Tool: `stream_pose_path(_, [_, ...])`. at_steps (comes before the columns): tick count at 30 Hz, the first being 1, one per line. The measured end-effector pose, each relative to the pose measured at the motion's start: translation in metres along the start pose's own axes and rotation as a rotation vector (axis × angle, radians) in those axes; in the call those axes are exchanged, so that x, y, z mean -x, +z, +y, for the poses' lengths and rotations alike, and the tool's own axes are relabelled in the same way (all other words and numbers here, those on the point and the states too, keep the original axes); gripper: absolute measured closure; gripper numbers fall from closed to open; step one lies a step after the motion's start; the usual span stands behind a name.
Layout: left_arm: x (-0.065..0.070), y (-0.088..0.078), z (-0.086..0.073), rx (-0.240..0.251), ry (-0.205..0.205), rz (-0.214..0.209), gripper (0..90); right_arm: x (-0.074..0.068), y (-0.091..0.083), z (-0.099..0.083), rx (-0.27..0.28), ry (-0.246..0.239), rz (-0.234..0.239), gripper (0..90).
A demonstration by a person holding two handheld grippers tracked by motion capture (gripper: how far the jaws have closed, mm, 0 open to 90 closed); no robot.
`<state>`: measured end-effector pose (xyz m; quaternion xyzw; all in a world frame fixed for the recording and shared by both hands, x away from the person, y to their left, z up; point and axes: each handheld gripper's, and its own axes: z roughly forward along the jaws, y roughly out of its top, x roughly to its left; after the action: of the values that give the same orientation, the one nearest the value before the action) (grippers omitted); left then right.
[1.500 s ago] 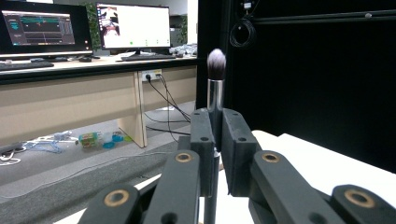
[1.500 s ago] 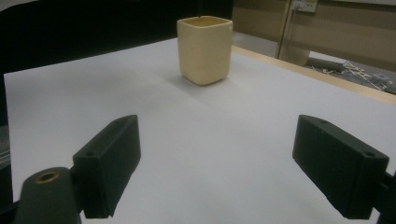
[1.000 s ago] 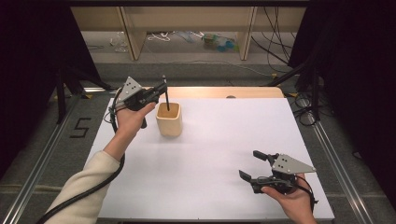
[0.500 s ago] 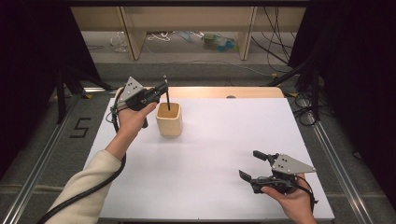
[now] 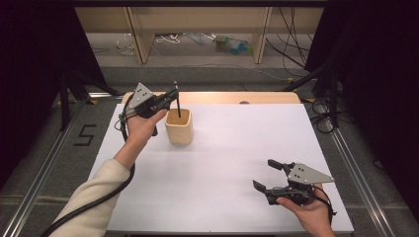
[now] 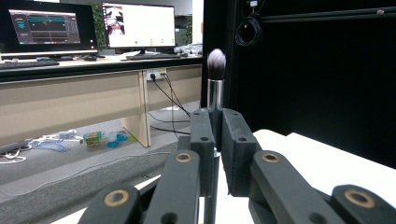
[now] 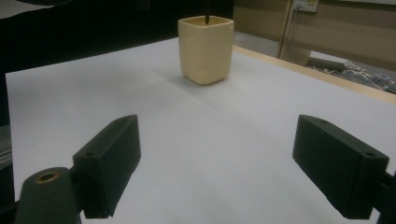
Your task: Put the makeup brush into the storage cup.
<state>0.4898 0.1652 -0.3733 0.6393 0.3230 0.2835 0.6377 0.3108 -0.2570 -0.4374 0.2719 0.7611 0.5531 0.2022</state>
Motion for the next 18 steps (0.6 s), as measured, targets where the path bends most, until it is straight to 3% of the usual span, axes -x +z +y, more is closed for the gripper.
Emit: stream_pose_path(18, [-0.0022,-0.0002,-0.0077,-0.010,0.001,0.005,83.9,0.0001,-0.0001,-0.0002,-0.002,0.002,0.002,16.4])
